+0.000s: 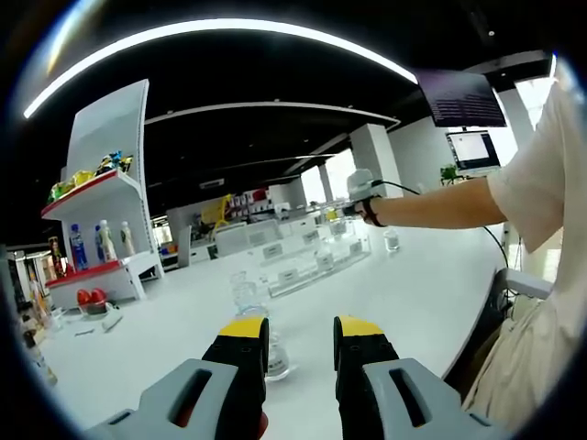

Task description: Identify the label on the chemical reagent bottle, grasp the chemical reagent bottle, and place it in the designated position on the reagent rack

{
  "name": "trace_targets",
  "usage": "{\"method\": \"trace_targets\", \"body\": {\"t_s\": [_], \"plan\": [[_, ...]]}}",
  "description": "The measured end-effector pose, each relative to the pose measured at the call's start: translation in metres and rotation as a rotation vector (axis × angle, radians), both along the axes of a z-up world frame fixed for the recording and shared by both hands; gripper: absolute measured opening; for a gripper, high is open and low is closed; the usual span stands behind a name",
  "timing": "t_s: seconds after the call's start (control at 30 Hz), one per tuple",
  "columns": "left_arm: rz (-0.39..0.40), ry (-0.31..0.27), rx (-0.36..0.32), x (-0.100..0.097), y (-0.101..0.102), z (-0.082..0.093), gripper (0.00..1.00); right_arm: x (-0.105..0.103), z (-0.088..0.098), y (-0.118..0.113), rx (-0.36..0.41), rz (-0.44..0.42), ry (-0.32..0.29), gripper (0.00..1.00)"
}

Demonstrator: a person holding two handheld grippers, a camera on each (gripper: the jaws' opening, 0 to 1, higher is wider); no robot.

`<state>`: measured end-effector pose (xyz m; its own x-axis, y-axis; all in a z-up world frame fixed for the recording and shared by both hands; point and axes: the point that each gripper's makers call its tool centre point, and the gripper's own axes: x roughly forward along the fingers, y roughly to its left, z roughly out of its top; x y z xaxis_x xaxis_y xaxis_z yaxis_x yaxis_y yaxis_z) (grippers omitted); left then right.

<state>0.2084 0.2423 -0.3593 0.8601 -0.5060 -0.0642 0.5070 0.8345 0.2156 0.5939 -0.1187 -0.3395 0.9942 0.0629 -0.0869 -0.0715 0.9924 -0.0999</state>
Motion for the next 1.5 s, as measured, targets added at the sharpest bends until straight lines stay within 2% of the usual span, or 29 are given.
{"method": "trace_targets", "body": {"t_s": [1.03,1.17,1.5], "plan": [[-0.004,0.001,0.003,0.0,-0.003,-0.001,0.29,0.0,-0.01,-0.003,0.036,0.007,0.03,0.19],[-0.004,0.0,0.002,0.0,-0.003,-0.001,0.29,-0.003,-0.01,0.0,0.027,0.02,0.034,0.2],[-0.008,0.007,0.001,0.0,-0.003,-0.002,0.29,-0.007,-0.011,0.0,0.058,0.031,0.041,0.22]]}}
